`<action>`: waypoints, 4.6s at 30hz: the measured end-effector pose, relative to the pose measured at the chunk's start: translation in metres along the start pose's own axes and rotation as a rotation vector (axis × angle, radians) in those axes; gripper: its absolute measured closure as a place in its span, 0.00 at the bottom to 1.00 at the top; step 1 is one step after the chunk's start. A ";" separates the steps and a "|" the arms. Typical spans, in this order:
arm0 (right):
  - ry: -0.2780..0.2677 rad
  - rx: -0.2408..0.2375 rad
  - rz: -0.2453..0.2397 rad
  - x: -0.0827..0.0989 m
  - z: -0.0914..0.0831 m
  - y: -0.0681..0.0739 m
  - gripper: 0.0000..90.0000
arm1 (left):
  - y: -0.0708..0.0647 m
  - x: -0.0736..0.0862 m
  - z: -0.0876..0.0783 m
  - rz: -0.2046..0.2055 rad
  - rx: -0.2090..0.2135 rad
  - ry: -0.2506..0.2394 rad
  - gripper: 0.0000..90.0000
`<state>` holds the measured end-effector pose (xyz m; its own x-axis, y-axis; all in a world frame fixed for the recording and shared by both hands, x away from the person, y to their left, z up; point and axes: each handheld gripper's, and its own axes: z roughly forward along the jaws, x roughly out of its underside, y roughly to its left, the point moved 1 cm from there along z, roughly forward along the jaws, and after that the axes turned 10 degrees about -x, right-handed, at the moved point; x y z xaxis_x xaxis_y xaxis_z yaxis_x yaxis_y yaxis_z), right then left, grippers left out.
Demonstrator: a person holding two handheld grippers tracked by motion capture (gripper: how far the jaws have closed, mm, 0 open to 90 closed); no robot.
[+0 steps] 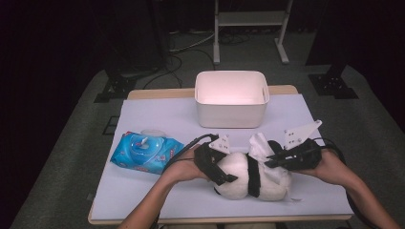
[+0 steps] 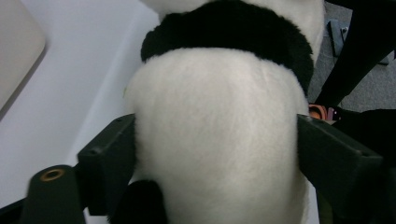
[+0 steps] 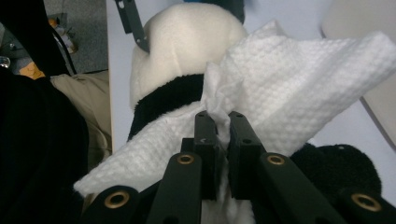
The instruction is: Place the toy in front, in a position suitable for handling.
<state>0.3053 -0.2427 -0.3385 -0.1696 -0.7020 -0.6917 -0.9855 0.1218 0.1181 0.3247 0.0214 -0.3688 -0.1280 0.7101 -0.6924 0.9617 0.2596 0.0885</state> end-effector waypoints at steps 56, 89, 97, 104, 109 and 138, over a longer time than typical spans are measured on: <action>0.028 -0.023 -0.035 -0.019 0.008 0.004 0.92 | -0.007 0.002 -0.001 0.047 0.024 -0.012 0.27; -0.043 -0.007 0.040 0.029 -0.023 0.014 0.92 | 0.002 0.008 0.004 -0.066 0.118 0.021 0.10; -0.038 0.018 0.025 0.021 -0.022 0.012 0.92 | 0.003 0.007 -0.003 -0.009 0.041 -0.025 0.36; -0.039 0.044 0.014 0.007 -0.021 0.001 0.92 | 0.008 0.001 -0.012 0.025 -0.054 -0.036 0.38; -0.041 0.018 -0.012 -0.009 -0.009 -0.002 0.92 | 0.002 0.001 -0.011 0.052 -0.055 -0.039 0.37; -0.064 0.036 0.035 0.014 -0.022 0.003 0.92 | 0.000 0.020 -0.011 0.026 -0.007 -0.042 0.32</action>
<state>0.3000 -0.2681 -0.3324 -0.2024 -0.6508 -0.7318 -0.9781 0.1711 0.1184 0.3191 0.0427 -0.3742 -0.0929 0.6885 -0.7192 0.9628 0.2461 0.1113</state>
